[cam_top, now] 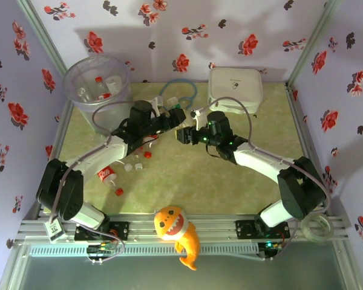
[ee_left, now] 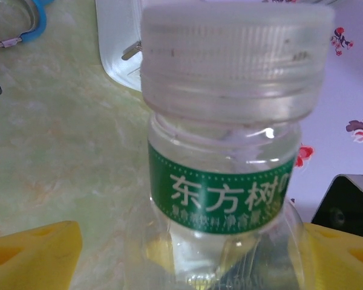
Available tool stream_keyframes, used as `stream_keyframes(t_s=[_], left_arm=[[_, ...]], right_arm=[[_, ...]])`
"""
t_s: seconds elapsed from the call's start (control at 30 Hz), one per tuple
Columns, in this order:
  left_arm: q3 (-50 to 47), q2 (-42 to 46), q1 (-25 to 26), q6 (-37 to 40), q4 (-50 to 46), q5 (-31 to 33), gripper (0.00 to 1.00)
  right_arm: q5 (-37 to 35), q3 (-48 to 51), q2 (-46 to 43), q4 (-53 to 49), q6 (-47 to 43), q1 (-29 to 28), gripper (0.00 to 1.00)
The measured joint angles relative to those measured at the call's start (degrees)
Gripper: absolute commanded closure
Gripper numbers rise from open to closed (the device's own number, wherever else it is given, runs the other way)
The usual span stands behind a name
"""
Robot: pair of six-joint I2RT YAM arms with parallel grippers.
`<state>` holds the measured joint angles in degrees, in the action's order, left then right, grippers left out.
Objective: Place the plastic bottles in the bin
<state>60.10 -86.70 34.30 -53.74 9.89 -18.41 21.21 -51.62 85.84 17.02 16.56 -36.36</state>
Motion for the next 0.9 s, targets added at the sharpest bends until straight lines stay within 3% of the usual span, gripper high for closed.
stream_keyframes(t_s=[0.13,0.37,0.43,0.63,0.7,0.9], left_arm=[[0.68,-0.24,0.74,-0.57,0.79,0.00,0.19],[0.92,-0.28,1.01,-0.92,0.55,0.61,0.40],[0.92,-0.37,1.01,-0.66,0.26,0.90,0.41],[2.58,-0.37,0.63,-0.22,-1.49,0.79,0.46],[4.24,-0.37,0.07,0.39,-2.67,0.63,0.48],[14.16,-0.42,-5.53,5.77,-10.08,-0.48,0.53]], right_arm=[[-0.07,0.31,0.09,2.38,0.22,-0.42,0.52],[-1.03,0.31,1.53,5.46,0.24,-0.83,0.50],[-1.20,0.31,2.01,5.73,0.24,-1.03,0.43],[-1.68,0.31,2.12,5.51,-0.35,-1.16,0.05],[-1.90,0.48,1.55,4.42,-1.51,-1.16,0.01],[-3.69,3.58,-6.29,-0.52,-4.70,-0.98,0.01]])
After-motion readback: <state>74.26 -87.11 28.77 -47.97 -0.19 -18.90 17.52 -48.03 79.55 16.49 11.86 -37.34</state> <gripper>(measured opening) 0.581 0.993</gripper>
